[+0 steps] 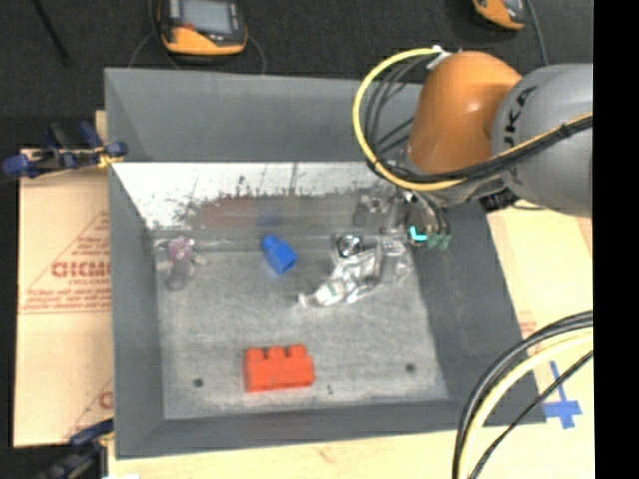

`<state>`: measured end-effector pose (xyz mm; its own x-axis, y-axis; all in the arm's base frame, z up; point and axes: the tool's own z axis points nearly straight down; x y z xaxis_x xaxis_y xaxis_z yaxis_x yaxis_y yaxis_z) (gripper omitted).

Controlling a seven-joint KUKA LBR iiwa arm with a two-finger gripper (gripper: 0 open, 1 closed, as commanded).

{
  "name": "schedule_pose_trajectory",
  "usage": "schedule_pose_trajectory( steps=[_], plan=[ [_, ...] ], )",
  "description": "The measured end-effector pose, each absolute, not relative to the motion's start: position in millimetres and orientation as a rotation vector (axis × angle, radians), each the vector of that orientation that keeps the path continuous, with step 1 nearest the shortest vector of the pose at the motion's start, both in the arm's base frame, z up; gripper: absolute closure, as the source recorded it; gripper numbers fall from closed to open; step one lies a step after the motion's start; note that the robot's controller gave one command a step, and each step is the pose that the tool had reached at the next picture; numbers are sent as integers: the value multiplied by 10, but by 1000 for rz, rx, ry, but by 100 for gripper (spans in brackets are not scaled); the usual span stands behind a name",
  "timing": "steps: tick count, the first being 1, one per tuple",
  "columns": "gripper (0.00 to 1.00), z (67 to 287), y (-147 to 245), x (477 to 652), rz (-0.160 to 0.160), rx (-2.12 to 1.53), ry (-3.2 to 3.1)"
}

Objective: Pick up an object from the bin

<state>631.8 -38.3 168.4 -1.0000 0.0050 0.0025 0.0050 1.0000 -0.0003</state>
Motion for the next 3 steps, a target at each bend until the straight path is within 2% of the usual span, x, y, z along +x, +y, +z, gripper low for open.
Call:
schedule_pose_trajectory(
  steps=[1,2,3],
  plan=[
    [0,879,-471,6258,-1,647,-3072],
    [100,931,-462,6296,2,648,-3085],
    [100,2213,-463,6333,6,605,-3093]
  ],
)
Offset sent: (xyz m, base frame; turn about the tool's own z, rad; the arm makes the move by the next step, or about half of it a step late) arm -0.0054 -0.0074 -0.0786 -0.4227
